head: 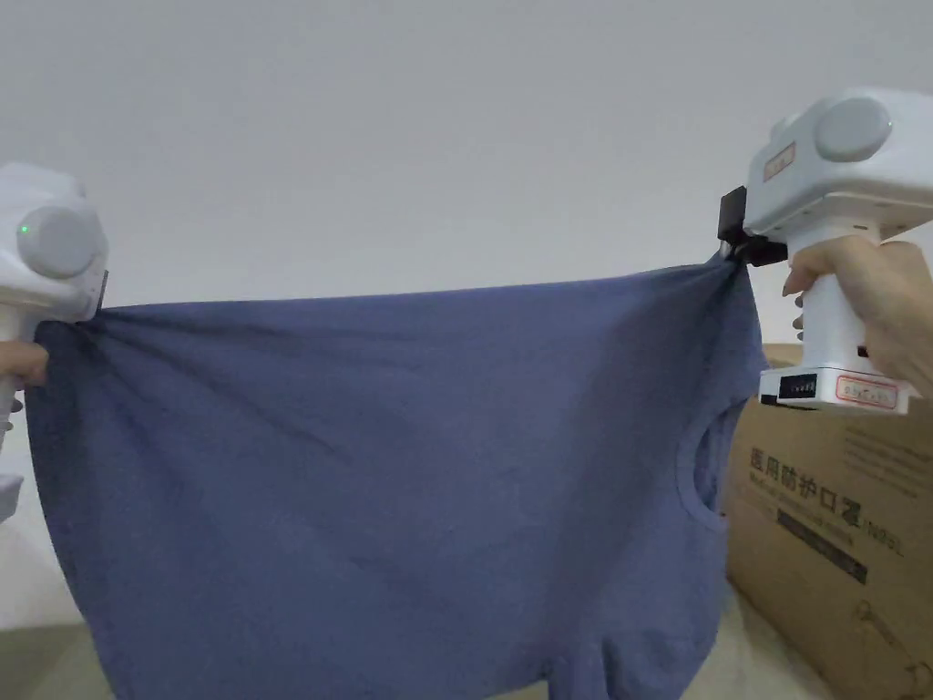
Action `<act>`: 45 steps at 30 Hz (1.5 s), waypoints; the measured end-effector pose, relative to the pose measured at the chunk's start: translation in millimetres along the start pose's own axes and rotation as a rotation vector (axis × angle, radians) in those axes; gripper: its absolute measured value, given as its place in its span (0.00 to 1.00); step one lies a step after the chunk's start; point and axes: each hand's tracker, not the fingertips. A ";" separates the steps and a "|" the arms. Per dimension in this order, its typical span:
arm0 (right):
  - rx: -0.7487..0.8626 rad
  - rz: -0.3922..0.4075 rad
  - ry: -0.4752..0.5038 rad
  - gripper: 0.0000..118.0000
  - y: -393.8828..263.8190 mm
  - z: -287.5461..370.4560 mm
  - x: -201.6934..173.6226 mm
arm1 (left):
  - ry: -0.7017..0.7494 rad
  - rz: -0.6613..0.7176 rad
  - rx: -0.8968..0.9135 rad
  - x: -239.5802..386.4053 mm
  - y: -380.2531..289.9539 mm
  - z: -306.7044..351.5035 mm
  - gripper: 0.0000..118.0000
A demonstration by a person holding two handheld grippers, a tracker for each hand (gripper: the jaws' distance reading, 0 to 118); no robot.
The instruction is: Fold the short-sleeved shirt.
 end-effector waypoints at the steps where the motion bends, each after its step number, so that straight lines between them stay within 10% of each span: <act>1: -0.010 0.010 -0.004 0.03 -7.8 -4.4 0.0 | -0.015 -0.007 -0.023 -0.7 -8.8 -4.5 0.03; 24: -0.753 0.067 -0.153 0.03 -436.6 -203.5 60.1 | -0.079 -0.076 -0.732 126.6 -429.1 -144.1 0.03; 45: -0.790 0.016 -0.081 0.03 -538.1 228.6 113.0 | -0.260 -0.189 -0.716 -19.3 -507.6 209.4 0.03</act>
